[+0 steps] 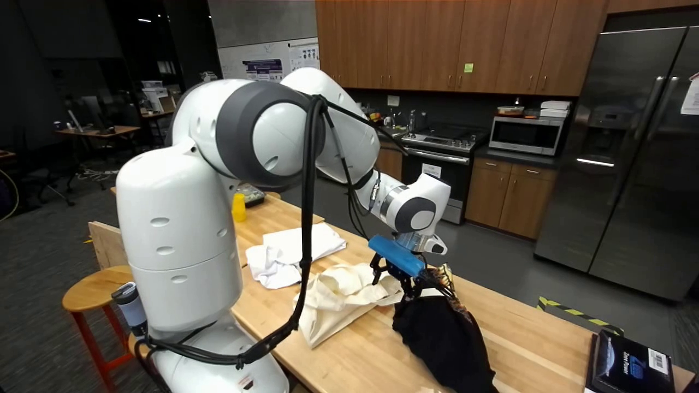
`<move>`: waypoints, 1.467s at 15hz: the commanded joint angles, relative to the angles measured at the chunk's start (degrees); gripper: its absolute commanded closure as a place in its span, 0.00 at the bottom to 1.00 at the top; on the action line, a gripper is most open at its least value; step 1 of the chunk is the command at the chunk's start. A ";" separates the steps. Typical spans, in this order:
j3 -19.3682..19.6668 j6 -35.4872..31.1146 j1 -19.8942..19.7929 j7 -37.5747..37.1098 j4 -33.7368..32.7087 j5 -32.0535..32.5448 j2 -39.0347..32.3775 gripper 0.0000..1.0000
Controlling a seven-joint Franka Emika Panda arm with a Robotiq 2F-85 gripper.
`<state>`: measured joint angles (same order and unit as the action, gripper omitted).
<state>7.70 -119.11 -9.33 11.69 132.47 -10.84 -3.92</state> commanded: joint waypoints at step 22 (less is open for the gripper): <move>3.53 -43.69 5.97 -37.24 15.76 31.87 0.69 0.00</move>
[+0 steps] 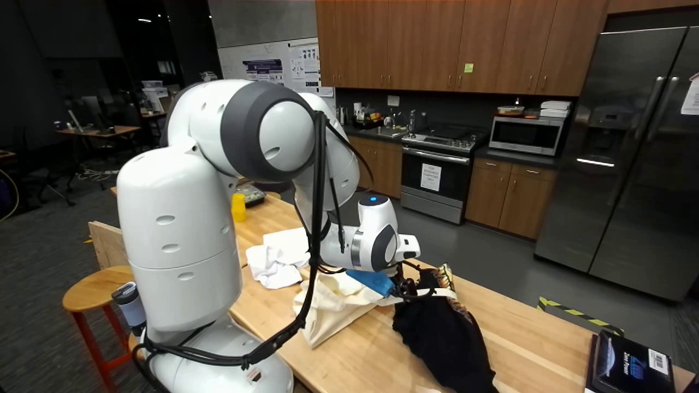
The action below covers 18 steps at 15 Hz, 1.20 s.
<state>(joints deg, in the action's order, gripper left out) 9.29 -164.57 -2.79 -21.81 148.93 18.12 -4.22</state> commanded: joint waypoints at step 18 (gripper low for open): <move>-1.99 3.67 -2.46 3.85 -7.63 -17.26 -3.01 0.00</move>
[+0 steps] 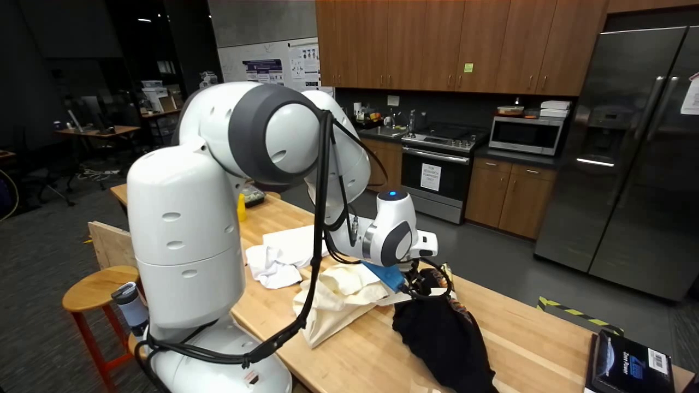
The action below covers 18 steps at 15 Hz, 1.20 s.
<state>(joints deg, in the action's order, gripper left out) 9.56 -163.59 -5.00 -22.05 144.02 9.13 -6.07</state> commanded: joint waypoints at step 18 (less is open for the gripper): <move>-5.73 21.61 -2.19 16.61 -10.58 -29.31 -0.96 0.00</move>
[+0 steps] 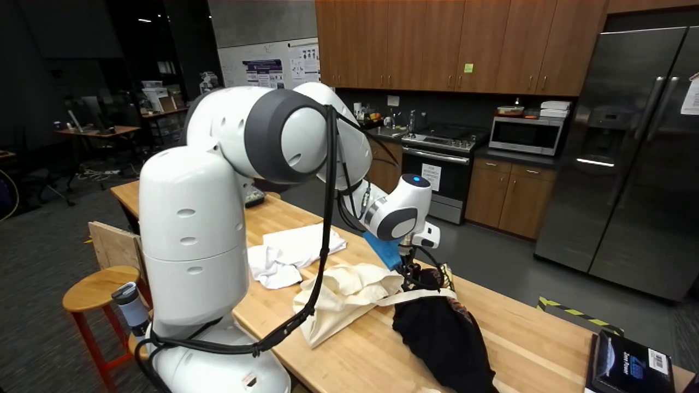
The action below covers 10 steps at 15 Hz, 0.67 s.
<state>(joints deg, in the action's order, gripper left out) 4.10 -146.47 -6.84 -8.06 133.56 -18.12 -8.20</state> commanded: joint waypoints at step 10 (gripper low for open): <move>1.91 10.70 -1.65 4.97 3.23 -0.25 -2.19 0.00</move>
<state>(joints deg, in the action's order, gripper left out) 5.08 -136.77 -7.79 -4.34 135.87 -19.25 -10.11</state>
